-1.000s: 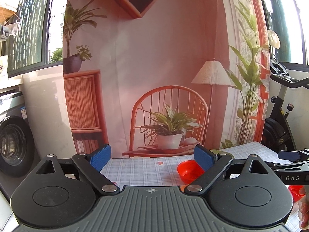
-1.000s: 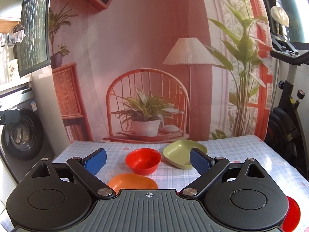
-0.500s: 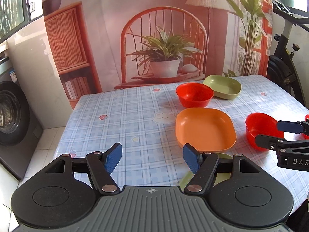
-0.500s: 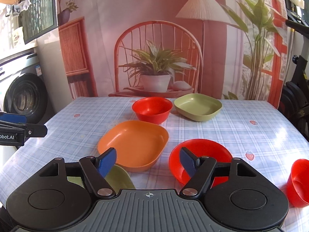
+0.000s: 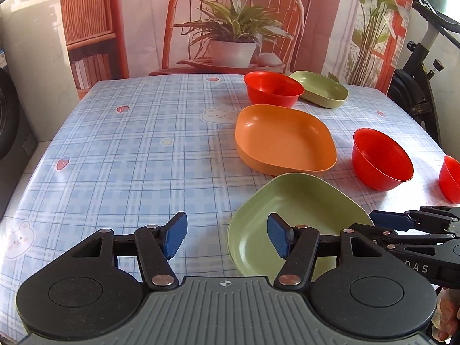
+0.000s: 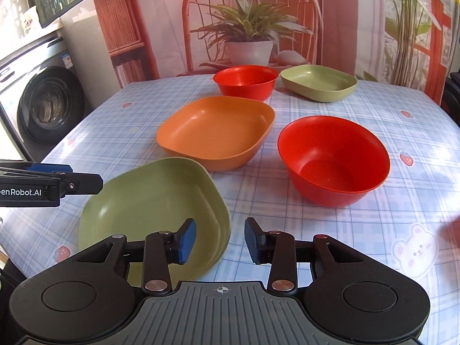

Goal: Organize plates and bowls

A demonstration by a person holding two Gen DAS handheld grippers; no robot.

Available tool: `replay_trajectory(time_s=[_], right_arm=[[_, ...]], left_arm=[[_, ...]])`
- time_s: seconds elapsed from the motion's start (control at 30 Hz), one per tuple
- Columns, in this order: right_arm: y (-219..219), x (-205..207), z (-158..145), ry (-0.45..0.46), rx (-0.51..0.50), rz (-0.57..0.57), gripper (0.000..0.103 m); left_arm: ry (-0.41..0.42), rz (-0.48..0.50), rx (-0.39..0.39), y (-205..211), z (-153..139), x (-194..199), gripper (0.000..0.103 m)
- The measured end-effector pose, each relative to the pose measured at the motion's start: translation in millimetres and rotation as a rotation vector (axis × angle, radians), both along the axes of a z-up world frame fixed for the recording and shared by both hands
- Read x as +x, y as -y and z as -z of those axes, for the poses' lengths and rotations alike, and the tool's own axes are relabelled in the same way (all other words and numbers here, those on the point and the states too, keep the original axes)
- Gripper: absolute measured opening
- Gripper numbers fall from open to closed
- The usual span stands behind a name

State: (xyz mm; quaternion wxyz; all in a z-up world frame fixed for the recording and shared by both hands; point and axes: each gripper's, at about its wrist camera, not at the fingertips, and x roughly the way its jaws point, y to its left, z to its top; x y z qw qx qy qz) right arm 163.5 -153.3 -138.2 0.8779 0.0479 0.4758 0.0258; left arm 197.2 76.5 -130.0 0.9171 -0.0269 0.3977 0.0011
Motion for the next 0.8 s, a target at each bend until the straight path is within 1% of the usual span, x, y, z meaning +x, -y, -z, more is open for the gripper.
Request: replay_trajectory(time_s=[0.03, 0.1, 0.17, 0.23, 0.37, 0.4, 0.43, 0.5, 0.53, 0.6, 0.7, 0.8], right_arm=[[-1.2, -1.0, 0.9, -0.005, 0.001, -0.004, 0.034], [-3.2, -2.8, 1.8, -0.012, 0.004, -0.01, 0.031], [-4.3, -3.9, 1.5, -0.017, 0.009, -0.014, 0.027], [-2.9, -4.6, 1.6, -0.019, 0.013, -0.013, 0.025], [3.9, -3.9, 0.9, -0.025, 0.027, 0.011, 0.019], [5.9, -3.8, 1.3, -0.029, 0.031, 0.021, 0.019], [8.3, -4.1, 2.0, -0.031, 0.035, 0.029, 0.016], [11.6, -4.9, 2.8, -0.035, 0.053, 0.039, 0.015], [13.7, -5.3, 3.3, -0.037, 0.062, 0.043, 0.014], [14.4, -6.4, 3.0, -0.036, 0.067, 0.042, 0.012], [14.6, -6.5, 2.9, -0.028, 0.083, 0.043, 0.012], [15.5, -6.0, 4.0, -0.029, 0.097, 0.05, 0.011]], left_arm=[[-0.01, -0.01, -0.02, -0.1, 3.1, 0.4, 0.064], [-0.024, -0.012, -0.044, 0.2, 8.7, 0.3, 0.057], [-0.033, -0.015, -0.038, 3.1, 12.6, -1.8, 0.054], [-0.031, -0.025, -0.03, 5.7, 14.9, -3.1, 0.054], [-0.031, -0.027, -0.053, 7.1, 18.7, -4.3, 0.048], [-0.032, -0.028, -0.054, 7.6, 19.4, -4.4, 0.045], [-0.033, -0.031, -0.055, 7.8, 19.6, -4.5, 0.043], [-0.027, -0.041, -0.063, 7.0, 20.2, -5.8, 0.029], [-0.025, -0.051, -0.073, 5.6, 20.4, -6.7, 0.026], [-0.027, -0.061, -0.073, 5.1, 21.5, -6.8, 0.015], [-0.028, -0.064, -0.068, 6.6, 23.2, -7.6, 0.01], [-0.019, -0.069, -0.043, 10.5, 22.7, -9.2, 0.01]])
